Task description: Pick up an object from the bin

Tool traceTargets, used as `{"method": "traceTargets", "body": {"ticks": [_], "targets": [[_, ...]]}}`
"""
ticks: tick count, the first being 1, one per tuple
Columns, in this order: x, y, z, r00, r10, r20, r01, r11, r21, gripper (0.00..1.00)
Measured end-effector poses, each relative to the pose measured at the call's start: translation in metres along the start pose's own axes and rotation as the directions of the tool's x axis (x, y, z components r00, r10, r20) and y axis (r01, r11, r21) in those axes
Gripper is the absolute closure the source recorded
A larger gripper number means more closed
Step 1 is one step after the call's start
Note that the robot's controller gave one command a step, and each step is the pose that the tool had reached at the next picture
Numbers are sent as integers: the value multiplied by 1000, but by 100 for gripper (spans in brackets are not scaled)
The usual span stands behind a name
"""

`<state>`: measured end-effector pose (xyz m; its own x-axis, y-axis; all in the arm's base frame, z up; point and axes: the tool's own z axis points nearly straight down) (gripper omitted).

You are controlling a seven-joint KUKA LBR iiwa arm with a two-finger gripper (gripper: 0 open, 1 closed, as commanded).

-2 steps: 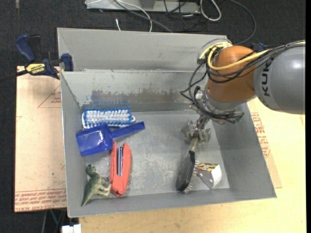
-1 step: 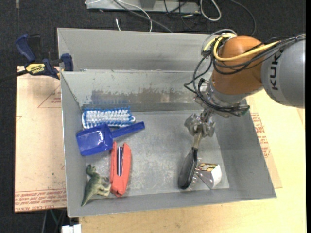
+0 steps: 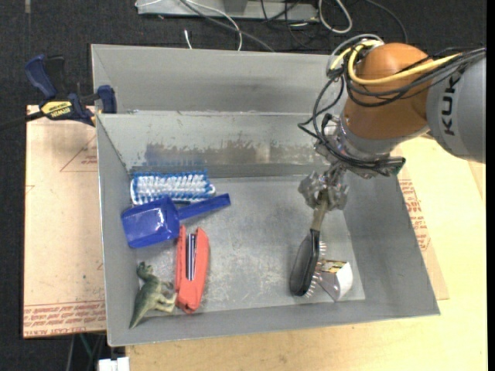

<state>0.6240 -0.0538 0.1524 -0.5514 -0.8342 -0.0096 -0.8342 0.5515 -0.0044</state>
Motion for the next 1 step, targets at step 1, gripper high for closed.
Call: {"method": "traceTargets", "body": {"ticks": [1], "targets": [[-1, 0, -7, 1000, 3, 3, -3, 1000, 1, 100]]}}
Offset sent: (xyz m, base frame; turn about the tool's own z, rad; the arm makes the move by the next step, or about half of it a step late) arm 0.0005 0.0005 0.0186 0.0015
